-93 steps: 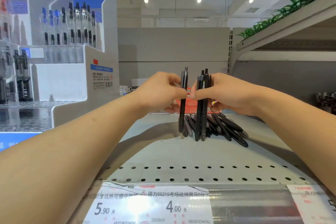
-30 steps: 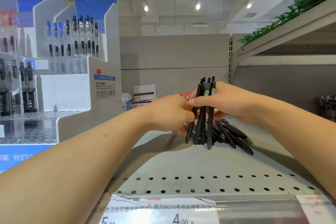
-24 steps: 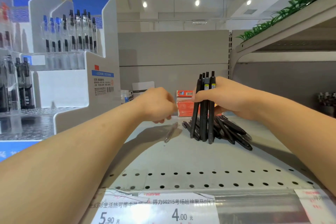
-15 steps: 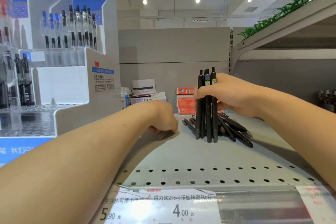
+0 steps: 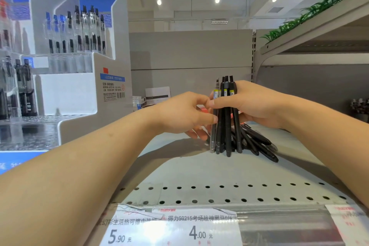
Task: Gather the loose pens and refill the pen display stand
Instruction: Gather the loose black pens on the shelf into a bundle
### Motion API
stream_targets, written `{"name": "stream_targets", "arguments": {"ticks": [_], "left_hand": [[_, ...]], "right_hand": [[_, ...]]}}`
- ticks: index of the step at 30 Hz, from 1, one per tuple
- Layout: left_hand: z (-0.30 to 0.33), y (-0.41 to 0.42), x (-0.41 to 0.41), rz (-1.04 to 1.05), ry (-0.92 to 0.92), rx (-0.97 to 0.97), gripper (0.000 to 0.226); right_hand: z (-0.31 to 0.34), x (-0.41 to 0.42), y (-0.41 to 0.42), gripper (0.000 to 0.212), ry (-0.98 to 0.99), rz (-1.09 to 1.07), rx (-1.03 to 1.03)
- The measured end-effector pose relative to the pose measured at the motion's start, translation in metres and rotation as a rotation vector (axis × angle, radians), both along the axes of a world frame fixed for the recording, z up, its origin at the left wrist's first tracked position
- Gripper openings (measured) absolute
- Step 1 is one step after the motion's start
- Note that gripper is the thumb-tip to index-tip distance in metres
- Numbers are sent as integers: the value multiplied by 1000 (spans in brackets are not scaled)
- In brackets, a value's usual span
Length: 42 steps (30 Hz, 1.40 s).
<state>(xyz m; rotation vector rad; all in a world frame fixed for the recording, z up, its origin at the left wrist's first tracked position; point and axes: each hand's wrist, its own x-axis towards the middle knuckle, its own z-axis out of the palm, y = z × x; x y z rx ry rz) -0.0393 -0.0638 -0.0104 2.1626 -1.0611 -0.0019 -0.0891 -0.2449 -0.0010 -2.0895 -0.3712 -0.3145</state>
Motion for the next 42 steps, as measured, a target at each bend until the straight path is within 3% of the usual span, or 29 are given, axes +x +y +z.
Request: {"name": "stream_targets", "arguments": {"ticks": [9, 13, 16, 22, 26, 31, 34, 42], "left_hand": [[-1, -2, 12, 109, -94, 59, 17], [-16, -10, 18, 190, -276, 366, 28], [-24, -24, 19, 179, -305, 561, 43], [-20, -22, 25, 305, -307, 667, 21], [-9, -5, 29, 378, -229, 482, 14], [0, 4, 28, 329, 9, -54, 26], [3, 7, 22, 248, 45, -257, 27], [-2, -4, 1, 34, -21, -176, 14]], "right_hand": [[1, -2, 0, 9, -5, 4, -9], [2, -2, -1, 9, -16, 5, -1], [3, -2, -2, 7, -7, 22, -3], [2, 1, -6, 3, 17, 32, -4], [1, 3, -7, 9, 36, 53, 9], [1, 5, -8, 9, 73, 35, 72], [1, 6, -9, 12, 95, 12, 112], [-3, 9, -5, 22, 31, 6, 94]]}}
